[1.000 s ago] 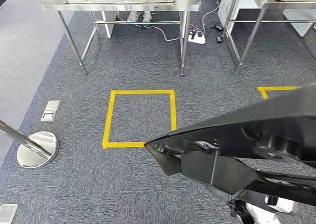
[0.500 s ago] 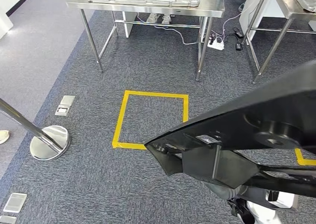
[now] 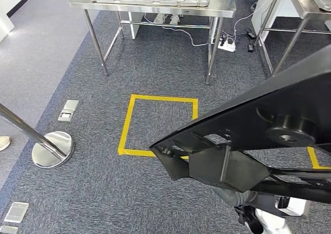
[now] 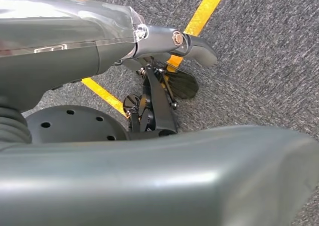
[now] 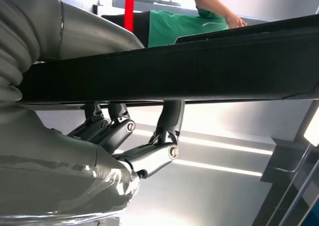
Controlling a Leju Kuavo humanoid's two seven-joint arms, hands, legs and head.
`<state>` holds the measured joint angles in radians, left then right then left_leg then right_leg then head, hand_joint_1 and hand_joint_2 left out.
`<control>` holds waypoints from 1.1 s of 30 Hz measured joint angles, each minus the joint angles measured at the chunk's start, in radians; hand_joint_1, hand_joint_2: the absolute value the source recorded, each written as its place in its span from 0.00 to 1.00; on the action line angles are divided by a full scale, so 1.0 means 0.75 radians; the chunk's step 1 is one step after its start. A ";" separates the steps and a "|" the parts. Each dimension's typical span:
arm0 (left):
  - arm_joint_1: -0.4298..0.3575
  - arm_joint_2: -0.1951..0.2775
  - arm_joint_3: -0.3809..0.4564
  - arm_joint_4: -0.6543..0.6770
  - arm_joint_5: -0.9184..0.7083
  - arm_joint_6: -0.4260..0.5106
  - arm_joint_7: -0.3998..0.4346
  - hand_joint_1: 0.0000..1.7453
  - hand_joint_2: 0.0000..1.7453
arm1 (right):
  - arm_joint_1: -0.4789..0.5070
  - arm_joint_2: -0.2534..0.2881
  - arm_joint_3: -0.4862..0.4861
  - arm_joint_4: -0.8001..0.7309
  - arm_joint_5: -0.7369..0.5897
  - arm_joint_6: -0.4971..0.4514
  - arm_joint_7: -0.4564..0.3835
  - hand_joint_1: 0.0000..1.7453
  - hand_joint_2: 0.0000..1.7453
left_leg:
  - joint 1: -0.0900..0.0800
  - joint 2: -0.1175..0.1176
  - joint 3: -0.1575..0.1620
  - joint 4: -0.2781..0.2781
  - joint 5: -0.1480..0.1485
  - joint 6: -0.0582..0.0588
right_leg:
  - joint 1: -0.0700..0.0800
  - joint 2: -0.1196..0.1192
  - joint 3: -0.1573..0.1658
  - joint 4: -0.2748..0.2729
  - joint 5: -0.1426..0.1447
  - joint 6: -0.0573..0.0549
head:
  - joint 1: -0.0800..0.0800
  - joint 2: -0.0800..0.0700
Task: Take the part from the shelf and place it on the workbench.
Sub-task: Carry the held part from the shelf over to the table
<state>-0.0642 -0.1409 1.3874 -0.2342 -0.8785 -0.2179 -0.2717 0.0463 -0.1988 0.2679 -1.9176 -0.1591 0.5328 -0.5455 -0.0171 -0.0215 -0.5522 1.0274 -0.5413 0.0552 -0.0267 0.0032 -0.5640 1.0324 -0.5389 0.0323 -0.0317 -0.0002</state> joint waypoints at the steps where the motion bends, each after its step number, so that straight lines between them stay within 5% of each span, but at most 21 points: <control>1: 0.000 -0.001 0.000 0.000 0.000 0.000 -0.001 0.00 1.00 | -0.001 0.001 0.002 -0.001 0.000 -0.001 0.000 1.00 1.00 | 0.003 0.001 0.008 -0.013 0.005 0.000 | 0.001 0.000 0.002 0.003 -0.004 0.004 | 0.000 0.000; 3: -0.001 -0.002 0.000 0.000 0.000 0.000 -0.001 0.00 1.00 | -0.006 0.002 0.004 -0.001 0.000 -0.002 0.000 1.00 1.00 | 0.013 0.003 0.024 -0.039 0.017 0.003 | 0.004 0.000 -0.021 0.064 -0.045 0.009 | 0.001 0.000; 5: -0.002 -0.003 0.000 0.000 0.000 0.000 -0.003 0.00 1.00 | -0.008 0.002 0.006 0.001 0.000 -0.003 0.000 1.00 1.00 | 0.016 0.005 0.029 -0.044 0.019 0.006 | 0.004 0.000 -0.099 0.225 -0.123 0.011 | 0.002 0.000; 7: 0.000 -0.002 0.000 0.000 0.000 -0.001 -0.006 0.00 1.00 | -0.007 0.002 0.007 0.002 -0.001 -0.003 0.000 1.00 1.00 | 0.016 0.004 0.031 -0.043 0.015 0.007 | 0.003 0.000 -0.166 0.346 -0.152 0.017 | 0.002 0.000; 9: 0.002 -0.002 0.000 0.000 -0.001 -0.003 -0.009 0.00 1.00 | -0.009 0.002 0.008 0.002 -0.001 -0.003 -0.001 1.00 1.00 | 0.018 0.002 0.041 -0.040 0.007 0.002 | 0.002 0.000 -0.142 0.278 -0.080 0.022 | 0.002 0.000; 12: 0.000 -0.002 0.000 0.000 -0.001 -0.005 -0.012 0.00 1.00 | -0.014 0.002 0.009 0.003 -0.002 -0.003 -0.002 1.00 1.00 | 0.016 -0.002 0.050 -0.025 -0.017 -0.021 | 0.003 0.001 -0.035 0.038 0.028 0.015 | 0.002 0.000; 18: -0.005 0.000 -0.001 0.000 -0.002 -0.008 -0.016 0.00 1.00 | -0.017 0.002 0.010 0.001 -0.004 -0.003 -0.005 1.00 1.00 | 0.020 0.004 0.026 0.038 -0.068 -0.056 | 0.000 -0.004 -0.014 0.001 0.017 -0.033 | 0.000 0.000; 22: -0.004 0.000 -0.001 0.000 -0.002 -0.009 -0.020 0.00 1.00 | -0.016 0.002 0.010 0.000 -0.004 -0.002 -0.006 1.00 1.00 | 0.034 0.011 -0.158 0.360 -0.178 -0.080 | -0.001 -0.017 0.000 0.001 0.002 -0.044 | -0.001 0.000; 24: -0.001 0.000 -0.001 0.000 -0.002 -0.009 -0.020 0.00 1.00 | -0.016 0.002 0.010 0.000 -0.004 -0.002 -0.006 1.00 1.00 | 0.037 0.012 -0.164 0.324 -0.108 -0.077 | -0.001 -0.017 0.017 0.001 -0.010 -0.040 | -0.001 0.000; 27: -0.001 0.000 -0.001 0.000 -0.005 -0.008 -0.021 0.00 1.00 | -0.017 0.002 0.010 0.001 -0.004 -0.001 -0.005 1.00 1.00 | 0.031 0.016 -0.078 0.090 0.037 -0.057 | 0.001 -0.017 0.043 0.000 -0.030 -0.026 | -0.001 0.000; 33: 0.001 0.001 -0.001 0.000 -0.006 -0.008 -0.023 0.00 1.00 | -0.023 0.001 0.009 -0.001 -0.009 0.003 -0.005 1.00 1.00 | 0.028 0.018 -0.037 0.006 0.030 -0.017 | 0.001 -0.016 0.035 0.033 -0.070 0.013 | -0.001 0.000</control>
<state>-0.0637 -0.1405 1.3865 -0.2342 -0.8827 -0.2240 -0.2891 0.0288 -0.1985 0.2748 -1.9182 -0.1660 0.5347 -0.5493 0.0042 -0.0079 -0.5802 1.0316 -0.5189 0.0426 -0.0258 -0.0091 -0.5381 1.0571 -0.5914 0.0420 -0.0324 -0.0001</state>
